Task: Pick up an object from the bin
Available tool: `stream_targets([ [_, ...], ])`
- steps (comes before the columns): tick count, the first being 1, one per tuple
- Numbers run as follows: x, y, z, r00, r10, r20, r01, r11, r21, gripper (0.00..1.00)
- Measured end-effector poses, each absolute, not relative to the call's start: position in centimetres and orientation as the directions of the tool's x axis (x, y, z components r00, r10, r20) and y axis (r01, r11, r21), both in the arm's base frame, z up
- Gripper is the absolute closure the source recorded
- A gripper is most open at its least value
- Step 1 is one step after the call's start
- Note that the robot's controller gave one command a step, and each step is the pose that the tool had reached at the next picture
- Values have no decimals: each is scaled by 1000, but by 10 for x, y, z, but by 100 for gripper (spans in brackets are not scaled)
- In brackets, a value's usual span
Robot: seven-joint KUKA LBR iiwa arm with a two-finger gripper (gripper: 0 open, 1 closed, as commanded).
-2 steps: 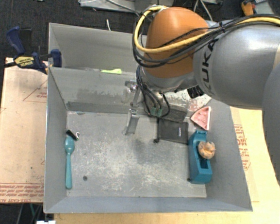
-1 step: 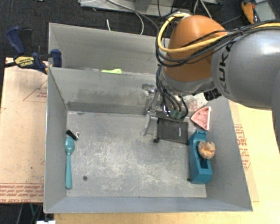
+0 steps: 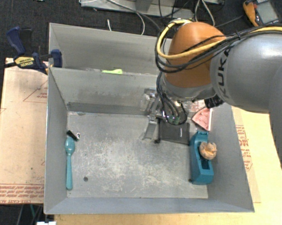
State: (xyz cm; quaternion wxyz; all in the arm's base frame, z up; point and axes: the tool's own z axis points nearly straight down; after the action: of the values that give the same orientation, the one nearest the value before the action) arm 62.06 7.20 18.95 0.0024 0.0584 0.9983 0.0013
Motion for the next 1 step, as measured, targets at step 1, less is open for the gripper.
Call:
stream_targets([
  [1, 634, 42, 126, -1000, 26, -11, 26, 1000, 6, 0],
])
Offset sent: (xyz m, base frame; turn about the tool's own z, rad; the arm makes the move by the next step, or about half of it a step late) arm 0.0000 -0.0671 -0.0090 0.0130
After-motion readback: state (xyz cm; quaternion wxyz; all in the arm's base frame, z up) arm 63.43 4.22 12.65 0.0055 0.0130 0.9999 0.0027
